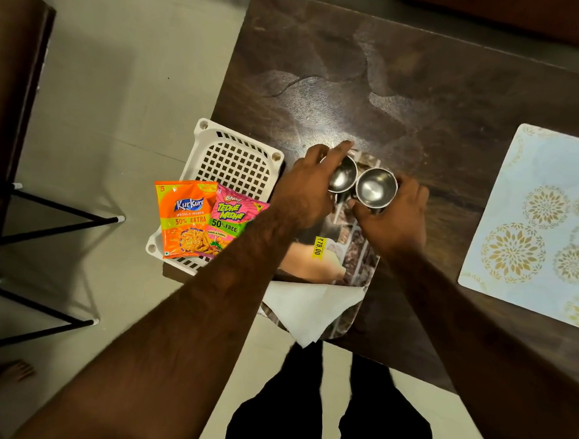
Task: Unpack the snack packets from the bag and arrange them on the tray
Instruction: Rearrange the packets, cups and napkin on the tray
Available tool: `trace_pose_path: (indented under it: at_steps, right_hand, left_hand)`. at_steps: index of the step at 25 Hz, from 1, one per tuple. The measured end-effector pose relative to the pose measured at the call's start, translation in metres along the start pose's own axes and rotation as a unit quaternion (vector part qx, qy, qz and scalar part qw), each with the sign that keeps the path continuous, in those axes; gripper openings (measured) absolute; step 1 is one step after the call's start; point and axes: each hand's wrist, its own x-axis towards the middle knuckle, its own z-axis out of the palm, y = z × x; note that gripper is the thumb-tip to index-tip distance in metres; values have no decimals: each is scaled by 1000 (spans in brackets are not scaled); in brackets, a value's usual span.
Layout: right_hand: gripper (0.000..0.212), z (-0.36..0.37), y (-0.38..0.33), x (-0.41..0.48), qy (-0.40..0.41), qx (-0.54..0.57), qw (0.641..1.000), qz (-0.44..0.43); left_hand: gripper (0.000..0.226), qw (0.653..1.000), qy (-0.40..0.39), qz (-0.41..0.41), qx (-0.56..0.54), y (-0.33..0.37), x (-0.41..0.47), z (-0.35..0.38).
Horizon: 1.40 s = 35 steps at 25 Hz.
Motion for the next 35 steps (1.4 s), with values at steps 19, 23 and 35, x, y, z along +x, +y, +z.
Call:
trace_pose_path:
  at_steps: [19,23,35]
  right_hand:
    - [48,46,34,-104,-355,-215,901,-124]
    - [27,42,40,-105,-371,-107,919,-75]
    - [40,48,29,-86,-380,-138,913,-48]
  left_hand:
    - [14,911,-131,-367,-130,-44,-192,81]
    - [29,928,-98,-353,-74,-42,-193,80]
    - [30,857,-52,-390,-332,-56,-183,94]
